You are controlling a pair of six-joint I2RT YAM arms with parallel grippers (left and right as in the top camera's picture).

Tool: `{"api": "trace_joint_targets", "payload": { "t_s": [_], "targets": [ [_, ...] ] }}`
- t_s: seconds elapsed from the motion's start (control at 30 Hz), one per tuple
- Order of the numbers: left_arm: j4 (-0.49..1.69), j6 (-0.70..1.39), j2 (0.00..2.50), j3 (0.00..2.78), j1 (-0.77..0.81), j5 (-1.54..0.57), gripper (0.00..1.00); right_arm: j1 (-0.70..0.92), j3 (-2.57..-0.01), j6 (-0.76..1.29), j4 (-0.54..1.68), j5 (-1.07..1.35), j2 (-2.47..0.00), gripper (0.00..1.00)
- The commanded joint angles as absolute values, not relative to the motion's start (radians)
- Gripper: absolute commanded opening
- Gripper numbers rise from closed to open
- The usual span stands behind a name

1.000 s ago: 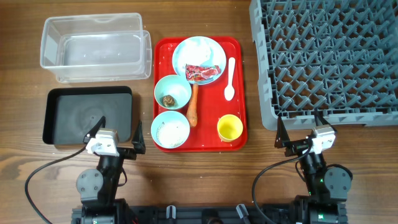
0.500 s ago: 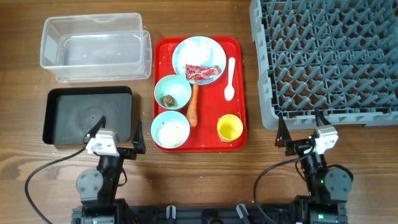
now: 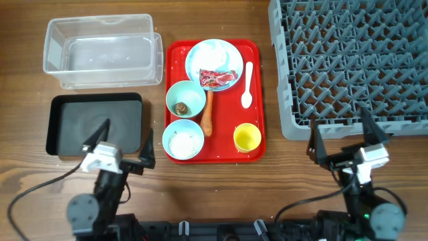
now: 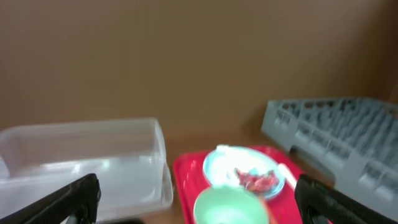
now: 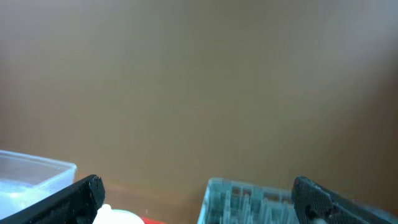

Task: Sort waste into correct bins and load items into the dishwasher rack

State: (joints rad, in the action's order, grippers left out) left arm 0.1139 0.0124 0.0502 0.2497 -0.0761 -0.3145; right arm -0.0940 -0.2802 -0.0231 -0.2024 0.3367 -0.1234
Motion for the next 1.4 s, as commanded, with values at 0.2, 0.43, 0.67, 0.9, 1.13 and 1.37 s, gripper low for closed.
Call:
{"api": "trace_joint_targets", "payload": {
  "t_s": [0.2, 0.43, 0.67, 0.9, 1.13, 1.37],
  "targets": [
    [0.467, 0.019, 0.375, 0.767, -0.081, -0.334, 1.00, -0.089, -0.781, -0.079, 0.118, 0.582, -0.477, 1.00],
    [0.738, 0.019, 0.720, 1.067, -0.080, -0.337, 1.00, -0.089, -1.111, -0.136, 0.482, 0.658, -0.741, 1.00],
    [0.801, 0.006, 1.137, 1.223, 0.037, -0.338, 1.00, -0.089, -1.288, -0.239, 0.678, 0.649, -0.965, 1.00],
    [0.771, 0.004, 1.500, 1.274, 0.267, -0.120, 1.00, -0.089, -1.289, -0.195, 0.658, 0.656, -1.105, 1.00],
    [0.645, -0.123, 1.689, 1.275, 0.351, -0.111, 1.00, -0.089, -1.289, -0.121, 0.659, 0.656, -1.191, 1.00],
    [0.710, -0.128, 1.797, 1.627, 0.357, -0.092, 1.00, -0.089, -1.289, -0.120, 0.657, 0.653, -1.193, 1.00]
  ]
}}
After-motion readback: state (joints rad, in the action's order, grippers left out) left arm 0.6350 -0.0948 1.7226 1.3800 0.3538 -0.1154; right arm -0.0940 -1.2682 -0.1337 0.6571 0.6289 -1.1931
